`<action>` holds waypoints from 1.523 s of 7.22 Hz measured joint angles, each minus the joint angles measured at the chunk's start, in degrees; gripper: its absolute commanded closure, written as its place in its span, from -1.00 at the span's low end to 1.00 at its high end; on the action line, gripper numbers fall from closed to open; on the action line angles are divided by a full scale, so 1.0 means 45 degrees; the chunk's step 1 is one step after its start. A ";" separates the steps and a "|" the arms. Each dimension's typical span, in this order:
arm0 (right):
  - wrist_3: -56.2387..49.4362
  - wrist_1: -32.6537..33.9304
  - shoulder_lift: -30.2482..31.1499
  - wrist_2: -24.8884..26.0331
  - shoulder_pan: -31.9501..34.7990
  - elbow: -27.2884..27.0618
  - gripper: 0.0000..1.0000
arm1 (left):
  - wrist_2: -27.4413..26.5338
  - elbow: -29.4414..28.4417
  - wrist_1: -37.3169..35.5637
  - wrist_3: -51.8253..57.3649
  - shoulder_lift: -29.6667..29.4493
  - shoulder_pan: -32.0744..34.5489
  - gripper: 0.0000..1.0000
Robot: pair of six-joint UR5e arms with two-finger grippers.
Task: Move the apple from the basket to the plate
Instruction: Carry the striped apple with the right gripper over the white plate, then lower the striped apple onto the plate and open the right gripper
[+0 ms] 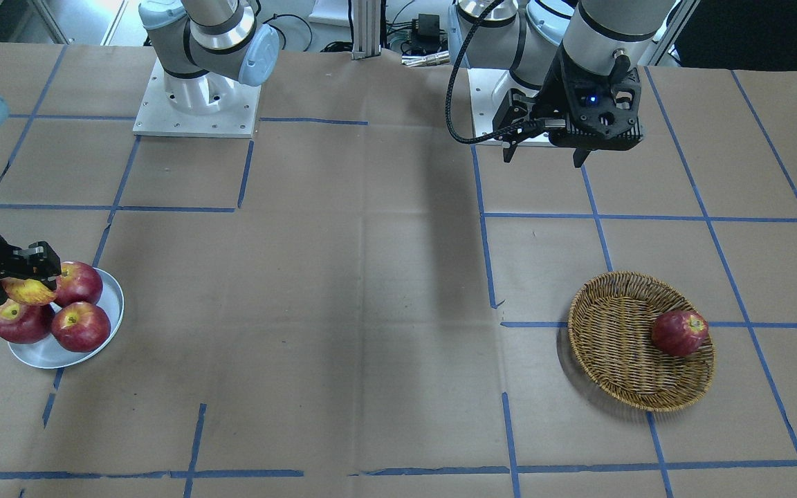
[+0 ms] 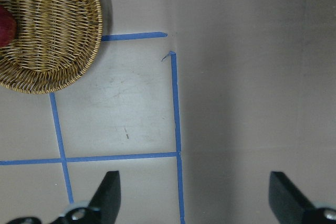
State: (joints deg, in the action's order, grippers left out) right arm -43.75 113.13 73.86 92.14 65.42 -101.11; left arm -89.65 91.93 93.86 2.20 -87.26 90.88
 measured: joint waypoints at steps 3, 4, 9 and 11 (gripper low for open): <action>0.0008 0.0679 -0.0286 0.0044 -0.0007 -0.0108 0.05 | 0.0000 0.0000 0.0002 -0.0005 0.0015 0.0000 -0.99; 0.0038 0.0883 -0.0348 0.0059 -0.0008 -0.0109 0.04 | 0.0000 0.0000 0.0002 -0.0013 0.0015 0.0000 -0.99; 0.0091 0.0733 -0.0502 0.0282 -0.0007 -0.0162 -1.00 | 0.0000 0.0000 0.0003 -0.0019 0.0016 0.0000 -0.99; 0.0039 0.0700 -0.0161 0.0878 0.0045 0.0066 -1.00 | 0.0000 0.0000 0.0002 -0.0020 0.0016 0.0000 -0.99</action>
State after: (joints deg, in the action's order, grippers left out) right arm -43.57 116.28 73.14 96.09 65.63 -100.82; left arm -89.65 91.93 93.87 2.11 -87.19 90.88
